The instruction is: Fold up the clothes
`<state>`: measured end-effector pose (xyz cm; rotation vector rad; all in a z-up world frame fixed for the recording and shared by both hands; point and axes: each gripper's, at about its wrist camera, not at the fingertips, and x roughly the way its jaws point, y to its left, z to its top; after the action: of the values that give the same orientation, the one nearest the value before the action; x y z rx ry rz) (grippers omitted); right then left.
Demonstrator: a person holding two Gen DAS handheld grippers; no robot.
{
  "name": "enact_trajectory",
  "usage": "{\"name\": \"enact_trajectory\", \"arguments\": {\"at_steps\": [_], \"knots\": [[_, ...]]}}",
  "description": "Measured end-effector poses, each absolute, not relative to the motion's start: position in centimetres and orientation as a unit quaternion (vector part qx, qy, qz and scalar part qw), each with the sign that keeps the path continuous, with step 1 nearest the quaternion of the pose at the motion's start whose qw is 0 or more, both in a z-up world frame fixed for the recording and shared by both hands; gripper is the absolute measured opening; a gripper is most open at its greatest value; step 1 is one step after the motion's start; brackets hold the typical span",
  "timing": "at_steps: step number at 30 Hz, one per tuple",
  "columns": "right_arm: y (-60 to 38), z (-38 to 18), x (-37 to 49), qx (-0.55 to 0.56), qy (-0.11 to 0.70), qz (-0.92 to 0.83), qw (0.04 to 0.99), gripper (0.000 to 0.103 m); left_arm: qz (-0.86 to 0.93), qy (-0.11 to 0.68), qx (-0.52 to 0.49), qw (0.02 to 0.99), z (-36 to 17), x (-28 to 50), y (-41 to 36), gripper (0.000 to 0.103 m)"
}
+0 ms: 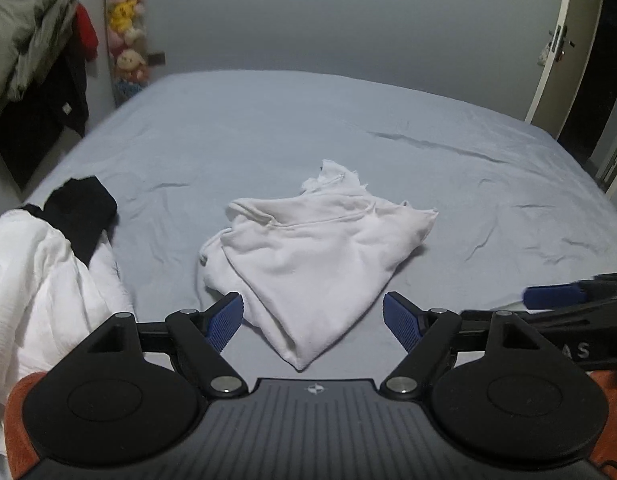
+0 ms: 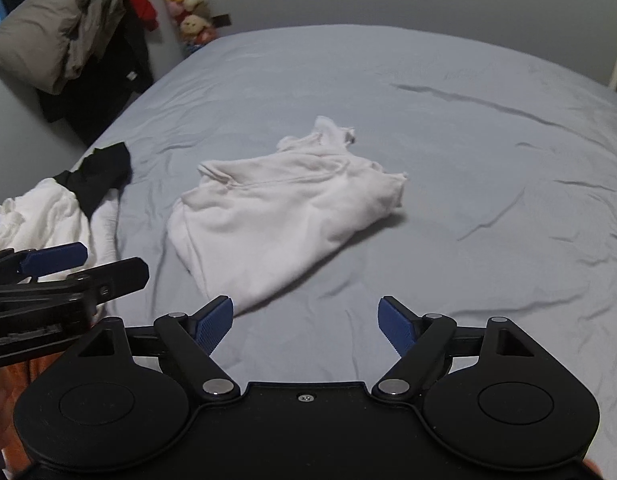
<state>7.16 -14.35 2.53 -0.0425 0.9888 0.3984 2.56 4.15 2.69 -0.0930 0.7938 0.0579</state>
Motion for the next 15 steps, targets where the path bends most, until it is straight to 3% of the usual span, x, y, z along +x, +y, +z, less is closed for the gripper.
{"name": "enact_trajectory", "arguments": {"at_steps": [15], "knots": [[-14.2, -1.1, 5.7, 0.0, 0.485, 0.158, 0.86, 0.079, 0.032, 0.392, -0.062, 0.917, -0.1, 2.2, 4.7, 0.076]]}}
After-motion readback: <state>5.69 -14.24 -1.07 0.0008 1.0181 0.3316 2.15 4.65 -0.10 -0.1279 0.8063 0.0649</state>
